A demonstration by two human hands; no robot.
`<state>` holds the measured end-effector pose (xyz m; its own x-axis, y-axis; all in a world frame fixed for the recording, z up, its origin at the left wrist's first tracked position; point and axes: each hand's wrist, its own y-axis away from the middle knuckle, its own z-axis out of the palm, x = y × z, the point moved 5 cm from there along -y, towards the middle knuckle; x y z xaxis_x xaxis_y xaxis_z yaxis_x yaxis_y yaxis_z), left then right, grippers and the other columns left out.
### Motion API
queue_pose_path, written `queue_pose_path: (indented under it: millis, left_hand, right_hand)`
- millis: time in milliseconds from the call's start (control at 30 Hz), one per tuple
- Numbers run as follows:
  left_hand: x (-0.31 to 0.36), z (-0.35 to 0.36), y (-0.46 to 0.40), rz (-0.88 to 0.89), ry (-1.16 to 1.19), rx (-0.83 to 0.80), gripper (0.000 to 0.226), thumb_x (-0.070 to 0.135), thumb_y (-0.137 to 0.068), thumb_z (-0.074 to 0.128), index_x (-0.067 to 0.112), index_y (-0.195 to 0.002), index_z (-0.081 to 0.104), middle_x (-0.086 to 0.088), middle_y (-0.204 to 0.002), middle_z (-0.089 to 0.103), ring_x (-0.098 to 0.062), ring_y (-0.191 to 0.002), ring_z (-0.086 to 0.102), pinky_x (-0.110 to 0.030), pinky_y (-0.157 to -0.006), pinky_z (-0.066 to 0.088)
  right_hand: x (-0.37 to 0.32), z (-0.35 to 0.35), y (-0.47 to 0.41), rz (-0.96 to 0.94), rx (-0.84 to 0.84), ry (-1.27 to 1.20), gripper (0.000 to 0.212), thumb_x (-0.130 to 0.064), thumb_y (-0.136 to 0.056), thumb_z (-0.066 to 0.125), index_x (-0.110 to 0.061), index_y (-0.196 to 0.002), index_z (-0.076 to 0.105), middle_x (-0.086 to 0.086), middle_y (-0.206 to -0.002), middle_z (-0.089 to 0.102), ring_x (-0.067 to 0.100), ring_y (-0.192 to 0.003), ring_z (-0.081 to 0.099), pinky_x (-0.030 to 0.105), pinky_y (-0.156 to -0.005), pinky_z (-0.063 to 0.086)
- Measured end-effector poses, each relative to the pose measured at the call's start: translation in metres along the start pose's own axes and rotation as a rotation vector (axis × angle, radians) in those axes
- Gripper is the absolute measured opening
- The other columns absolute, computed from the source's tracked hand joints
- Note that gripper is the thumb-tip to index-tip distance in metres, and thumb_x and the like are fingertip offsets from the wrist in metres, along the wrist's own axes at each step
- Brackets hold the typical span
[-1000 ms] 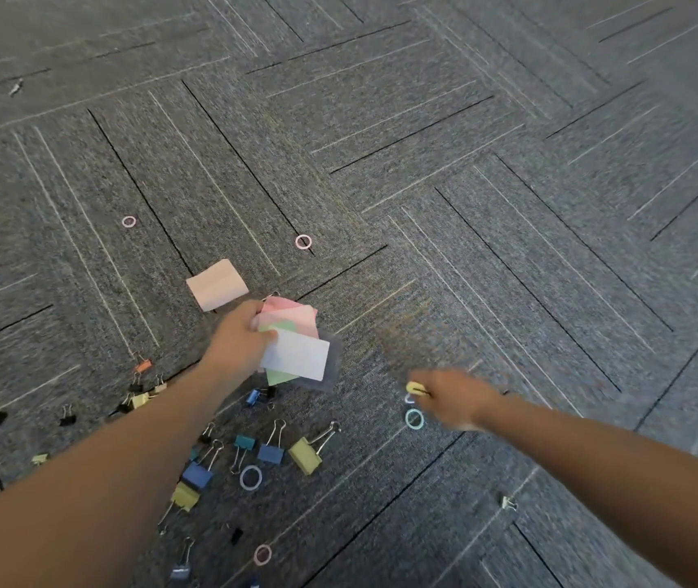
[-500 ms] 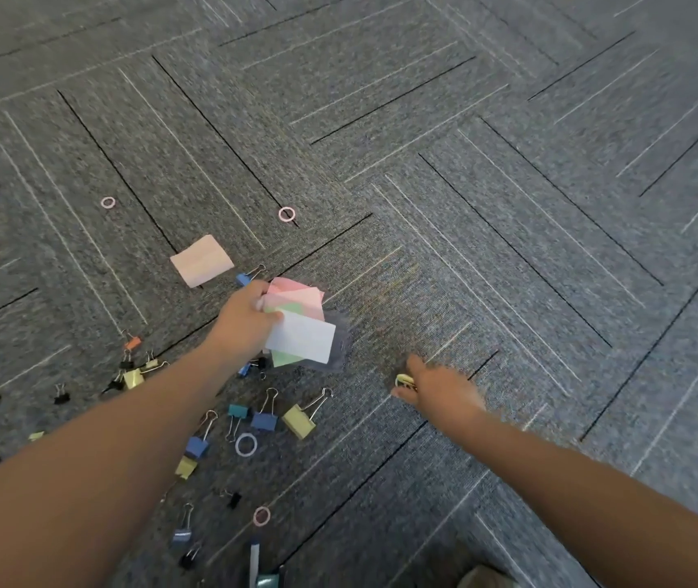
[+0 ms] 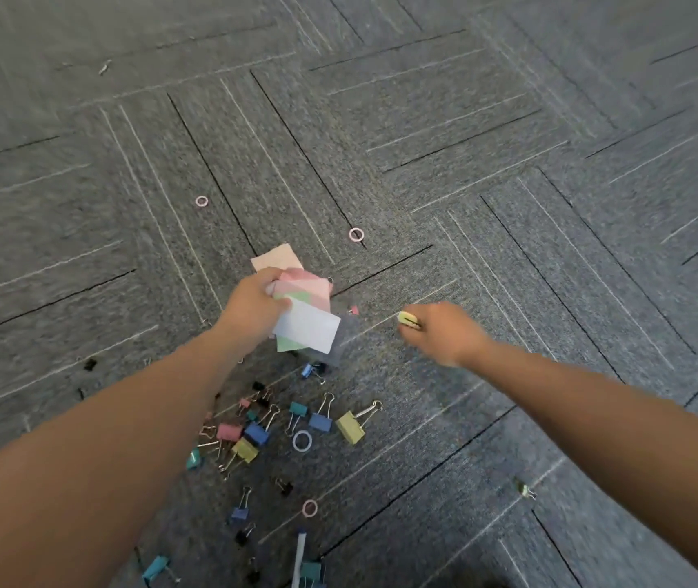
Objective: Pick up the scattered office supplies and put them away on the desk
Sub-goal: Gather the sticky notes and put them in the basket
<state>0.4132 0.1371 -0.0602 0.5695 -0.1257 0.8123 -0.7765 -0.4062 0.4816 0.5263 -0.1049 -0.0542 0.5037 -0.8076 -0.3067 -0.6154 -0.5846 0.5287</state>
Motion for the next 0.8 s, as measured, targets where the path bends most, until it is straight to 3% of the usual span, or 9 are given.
queue_pose_path:
  millis: [100,233,333,467,667,733,800]
  left_hand:
    - [0.012,-0.032,0.013,0.001,-0.079,-0.029,0.036,-0.002,-0.085,0.046,0.018,-0.113,0.057,-0.012,-0.108,0.061,-0.032,-0.1,0.057,-0.044,-0.081,0.05]
    - [0.028,-0.065,0.029,-0.063,-0.166,-0.047,0.034,0.0,-0.088,0.045,0.016,-0.117,0.053,-0.011,-0.108,0.059,-0.028,-0.096,0.055,-0.037,-0.074,0.048]
    - [0.035,-0.081,0.024,-0.1,-0.175,0.005,0.032,-0.001,-0.086,0.045,0.007,-0.117,0.052,-0.013,-0.11,0.058,-0.029,-0.096,0.055,-0.04,-0.078,0.05]
    - [0.021,-0.071,-0.008,-0.144,-0.173,0.027,0.029,0.003,-0.085,0.047,0.011,-0.112,0.053,-0.012,-0.106,0.06,-0.03,-0.096,0.058,-0.046,-0.08,0.053]
    - [-0.021,-0.032,-0.055,-0.234,0.019,0.102,0.02,-0.001,-0.087,0.05,0.011,-0.103,0.054,-0.012,-0.097,0.063,-0.029,-0.082,0.062,-0.03,-0.045,0.047]
    - [-0.037,-0.025,-0.057,-0.284,0.078,0.141,0.02,-0.002,-0.086,0.051,0.01,-0.102,0.057,-0.012,-0.097,0.065,-0.029,-0.085,0.064,-0.037,-0.051,0.054]
    - [-0.048,-0.024,-0.056,-0.31,0.133,0.195,0.02,-0.004,-0.086,0.051,0.011,-0.098,0.058,-0.012,-0.097,0.066,-0.029,-0.088,0.065,-0.046,-0.067,0.058]
  right_hand:
    - [-0.049,-0.049,-0.015,0.002,0.012,0.036,0.033,-0.035,-0.097,0.052,-0.027,-0.066,0.041,-0.004,-0.065,0.052,0.016,-0.059,0.052,0.026,-0.049,0.035]
    - [-0.098,-0.095,-0.013,0.028,0.02,0.118,0.032,-0.047,-0.093,0.054,-0.021,-0.076,0.047,0.001,-0.071,0.055,0.021,-0.066,0.054,0.03,-0.054,0.038]
    - [-0.11,-0.121,-0.024,0.064,0.03,0.221,0.024,-0.036,-0.093,0.054,-0.016,-0.081,0.049,0.004,-0.074,0.054,0.025,-0.07,0.052,0.03,-0.058,0.037]
    - [-0.091,-0.121,-0.072,0.098,0.056,0.185,0.02,-0.032,-0.089,0.054,-0.018,-0.075,0.049,0.0,-0.067,0.051,0.026,-0.067,0.053,0.03,-0.053,0.036]
    - [-0.04,-0.075,-0.166,0.018,0.079,0.15,0.011,-0.026,-0.092,0.054,-0.025,-0.084,0.047,0.0,-0.073,0.057,0.012,-0.058,0.049,0.025,-0.045,0.03]
    - [-0.026,-0.065,-0.188,0.017,0.09,0.138,0.011,-0.03,-0.092,0.054,-0.026,-0.085,0.046,0.001,-0.075,0.058,0.012,-0.058,0.047,0.027,-0.046,0.029]
    - [-0.017,-0.056,-0.202,0.002,0.083,0.07,0.012,-0.033,-0.092,0.056,-0.025,-0.096,0.049,0.001,-0.08,0.057,0.015,-0.063,0.051,0.028,-0.051,0.036]
